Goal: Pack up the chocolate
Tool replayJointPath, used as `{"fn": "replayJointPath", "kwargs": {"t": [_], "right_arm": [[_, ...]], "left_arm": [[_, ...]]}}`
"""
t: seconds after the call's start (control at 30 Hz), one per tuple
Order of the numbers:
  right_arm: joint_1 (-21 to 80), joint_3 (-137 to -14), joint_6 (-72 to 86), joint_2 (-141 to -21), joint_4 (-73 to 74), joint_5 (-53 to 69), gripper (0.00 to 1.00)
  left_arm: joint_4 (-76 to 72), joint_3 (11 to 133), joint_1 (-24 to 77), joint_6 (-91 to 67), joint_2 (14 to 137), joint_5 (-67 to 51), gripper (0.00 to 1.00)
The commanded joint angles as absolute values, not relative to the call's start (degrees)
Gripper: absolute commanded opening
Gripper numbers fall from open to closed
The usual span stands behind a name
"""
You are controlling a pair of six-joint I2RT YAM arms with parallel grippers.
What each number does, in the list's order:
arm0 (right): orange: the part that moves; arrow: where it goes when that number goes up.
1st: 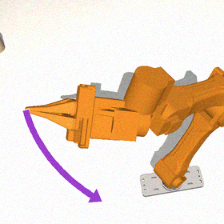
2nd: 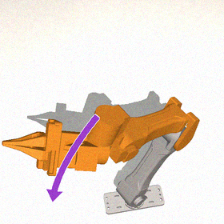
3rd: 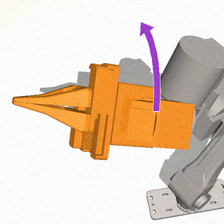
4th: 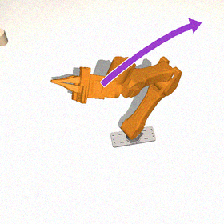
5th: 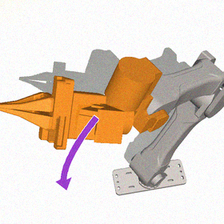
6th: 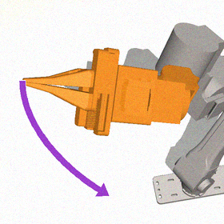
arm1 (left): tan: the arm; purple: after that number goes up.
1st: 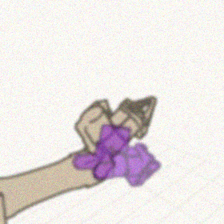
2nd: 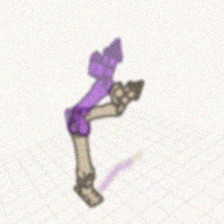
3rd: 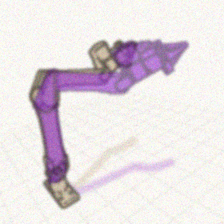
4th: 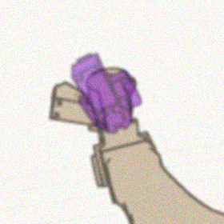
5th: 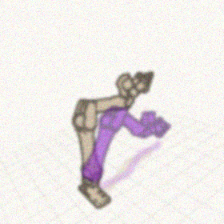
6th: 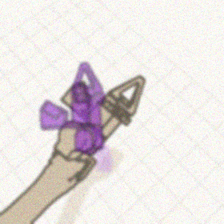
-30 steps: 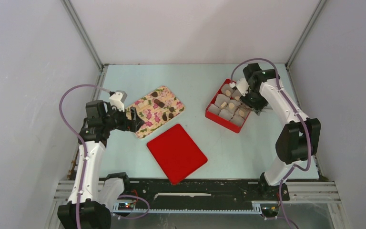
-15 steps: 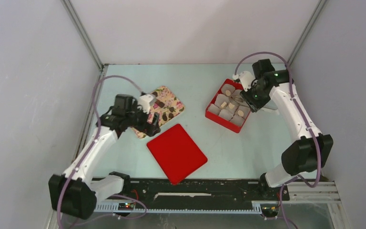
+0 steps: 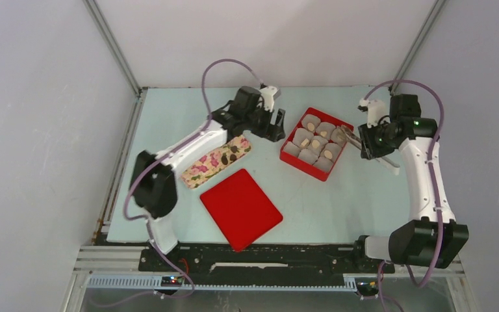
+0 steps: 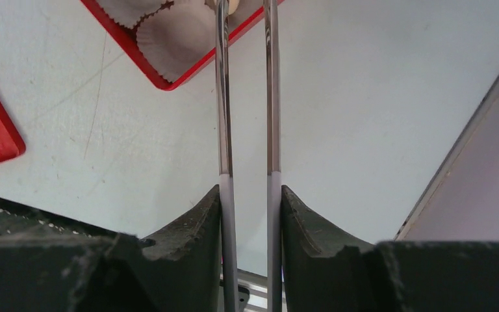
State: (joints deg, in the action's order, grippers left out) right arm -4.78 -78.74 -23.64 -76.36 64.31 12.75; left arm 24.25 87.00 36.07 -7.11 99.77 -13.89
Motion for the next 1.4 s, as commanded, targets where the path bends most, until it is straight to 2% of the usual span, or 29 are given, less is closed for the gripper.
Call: {"fn": "replayJointPath", "kwargs": {"t": [0.0,0.13,0.43,0.77,1.0,1.23,1.37], "right_arm": [[-7.7,-78.3,-20.9,-72.8,61.0,17.4,0.36],[-8.6,-78.0,-21.5,-71.5,61.1,17.1,0.36],[-9.8,-77.7,-21.4,-73.0,60.2,18.5,0.36],[-9.8,-76.2,-20.8,-72.8,59.9,19.4,0.36],[-9.9,-75.5,-20.7,-72.1,59.8,19.7,0.36],[-10.0,-75.5,-20.9,-72.1,59.5,19.6,0.36],[-10.0,-75.5,-20.9,-72.3,59.7,20.0,0.36]], "left_arm": [[18.5,97.9,37.5,-19.7,112.2,-9.4,0.84],[21.3,107.6,37.9,-20.8,121.0,-9.3,0.81],[23.9,106.3,40.3,-16.7,125.1,-10.2,0.74],[25.7,105.2,40.7,-13.4,126.9,-7.9,0.50],[27.8,107.3,40.6,-9.9,128.2,-5.8,0.39],[29.9,108.0,40.6,-4.5,127.8,-5.3,0.19],[30.6,108.1,40.6,1.1,127.0,-4.4,0.11]]}}
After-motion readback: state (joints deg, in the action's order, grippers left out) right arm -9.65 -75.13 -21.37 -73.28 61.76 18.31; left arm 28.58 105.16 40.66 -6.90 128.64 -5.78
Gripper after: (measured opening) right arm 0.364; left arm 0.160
